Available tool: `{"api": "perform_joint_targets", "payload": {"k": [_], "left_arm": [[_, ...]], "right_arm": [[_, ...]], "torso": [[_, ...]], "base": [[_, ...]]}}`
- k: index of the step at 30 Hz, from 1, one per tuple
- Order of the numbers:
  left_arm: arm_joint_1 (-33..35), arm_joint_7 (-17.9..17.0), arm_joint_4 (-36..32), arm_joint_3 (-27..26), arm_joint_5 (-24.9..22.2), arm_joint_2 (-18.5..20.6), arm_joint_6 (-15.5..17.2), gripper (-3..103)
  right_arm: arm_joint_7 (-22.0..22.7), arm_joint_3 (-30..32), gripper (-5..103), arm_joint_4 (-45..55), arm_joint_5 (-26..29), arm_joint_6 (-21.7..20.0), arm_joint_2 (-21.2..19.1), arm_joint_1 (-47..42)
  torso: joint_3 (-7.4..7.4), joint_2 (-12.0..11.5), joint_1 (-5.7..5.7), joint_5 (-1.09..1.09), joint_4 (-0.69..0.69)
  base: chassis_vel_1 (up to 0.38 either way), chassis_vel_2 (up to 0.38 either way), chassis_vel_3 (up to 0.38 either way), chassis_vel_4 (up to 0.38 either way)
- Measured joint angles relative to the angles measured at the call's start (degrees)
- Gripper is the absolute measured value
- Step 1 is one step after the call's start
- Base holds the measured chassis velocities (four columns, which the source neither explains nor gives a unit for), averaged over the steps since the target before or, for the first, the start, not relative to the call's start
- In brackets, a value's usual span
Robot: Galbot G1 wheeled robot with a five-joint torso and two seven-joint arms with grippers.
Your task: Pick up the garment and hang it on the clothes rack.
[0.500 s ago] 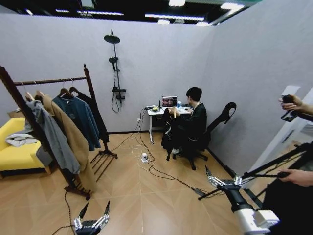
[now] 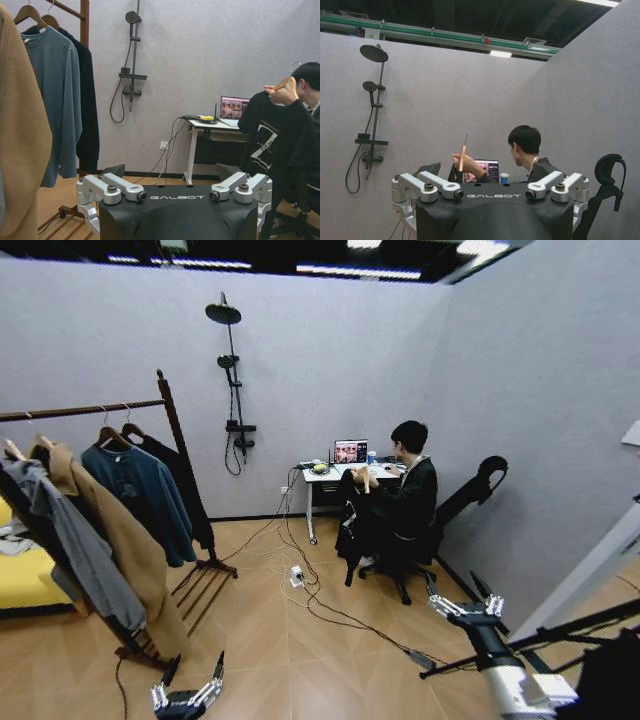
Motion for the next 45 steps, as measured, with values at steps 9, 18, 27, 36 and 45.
{"api": "perform_joint_targets", "payload": {"k": [9, 18, 27, 36, 45], "left_arm": [[0.01, 0.00, 0.00, 0.00, 0.00, 0.00, 0.00, 100], [0.01, 0.00, 0.00, 0.00, 0.00, 0.00, 0.00, 100], [0.02, 0.00, 0.00, -0.01, 0.00, 0.00, 0.00, 100], [0.01, 0.01, 0.00, 0.00, 0.00, 0.00, 0.00, 100], [0.02, 0.01, 0.00, 0.01, 0.00, -0.01, 0.00, 100]], "right_arm": [[-0.08, 0.59, 100, -0.45, 2.14, -1.06, -0.13, -0.33], [-0.45, 0.51, 100, -0.68, 2.50, -1.22, -0.25, -0.14], [-0.61, 1.33, 100, -1.46, 4.67, -1.17, -0.94, 0.50], [-0.68, 0.73, 100, -1.67, 4.45, -1.19, -0.81, 0.95], [-0.58, 0.62, 100, -1.47, 4.38, -1.66, -0.95, 1.50]], "torso": [[-0.02, 0.04, -0.07, 0.00, 0.01], [-0.01, 0.03, -0.04, 0.00, 0.00], [0.00, 0.02, -0.01, 0.00, 0.01], [-0.01, 0.02, -0.02, -0.01, 0.01], [0.00, 0.00, 0.00, 0.05, 0.02]], "base": [[0.025, -0.012, -0.024, 0.011], [-0.035, 0.026, 0.036, -0.029], [-0.163, 0.166, 0.162, -0.169], [-0.272, 0.267, 0.281, -0.268], [-0.349, 0.345, 0.359, -0.361]]}}
